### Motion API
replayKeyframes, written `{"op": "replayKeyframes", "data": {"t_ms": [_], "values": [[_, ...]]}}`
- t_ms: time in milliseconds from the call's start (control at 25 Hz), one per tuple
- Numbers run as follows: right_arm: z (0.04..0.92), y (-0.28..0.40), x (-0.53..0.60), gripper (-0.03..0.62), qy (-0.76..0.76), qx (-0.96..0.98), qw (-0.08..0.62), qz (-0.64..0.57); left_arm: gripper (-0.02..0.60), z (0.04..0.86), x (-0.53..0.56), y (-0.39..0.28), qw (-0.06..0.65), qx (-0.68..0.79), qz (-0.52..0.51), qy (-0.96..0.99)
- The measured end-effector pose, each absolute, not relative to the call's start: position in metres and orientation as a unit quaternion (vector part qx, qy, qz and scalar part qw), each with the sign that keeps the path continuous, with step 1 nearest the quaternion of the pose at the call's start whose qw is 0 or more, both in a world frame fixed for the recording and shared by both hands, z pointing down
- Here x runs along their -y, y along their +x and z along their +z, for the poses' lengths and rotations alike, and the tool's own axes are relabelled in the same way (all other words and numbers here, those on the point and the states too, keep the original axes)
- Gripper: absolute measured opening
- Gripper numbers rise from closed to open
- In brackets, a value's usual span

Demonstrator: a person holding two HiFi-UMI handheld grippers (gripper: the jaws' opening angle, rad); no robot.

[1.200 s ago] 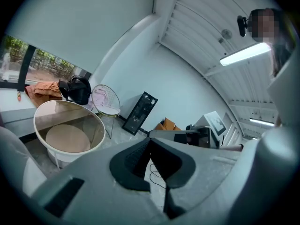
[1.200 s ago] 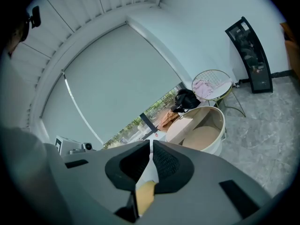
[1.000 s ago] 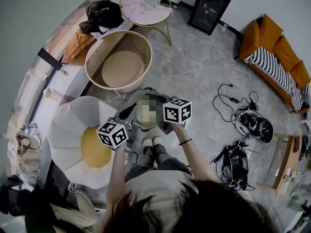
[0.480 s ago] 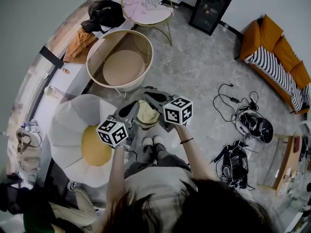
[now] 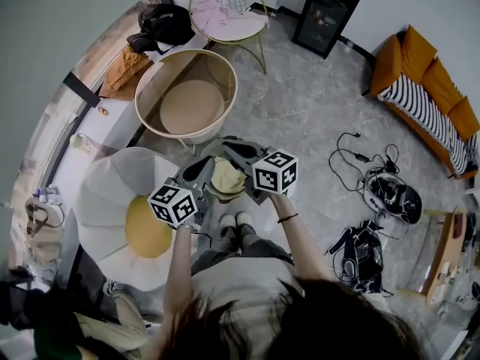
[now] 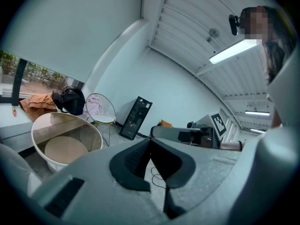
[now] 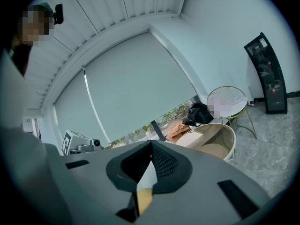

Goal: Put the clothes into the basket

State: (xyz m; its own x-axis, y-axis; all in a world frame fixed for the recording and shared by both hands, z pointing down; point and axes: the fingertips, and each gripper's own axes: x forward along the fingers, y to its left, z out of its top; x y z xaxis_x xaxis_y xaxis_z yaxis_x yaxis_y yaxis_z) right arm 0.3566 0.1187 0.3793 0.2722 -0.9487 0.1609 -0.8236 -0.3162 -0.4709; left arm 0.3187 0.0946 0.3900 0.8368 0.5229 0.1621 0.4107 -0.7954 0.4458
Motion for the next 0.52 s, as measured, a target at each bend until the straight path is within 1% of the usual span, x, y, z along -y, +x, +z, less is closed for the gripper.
{"op": "replayKeyframes", "data": {"t_ms": [520], "values": [[0.3771,0.3539,-0.1194,0.009,-0.777,-0.576,0.149,-0.206,0.011,0.3856,-0.0967,0.3190,0.196,-0.245,0.137,0.939]]}}
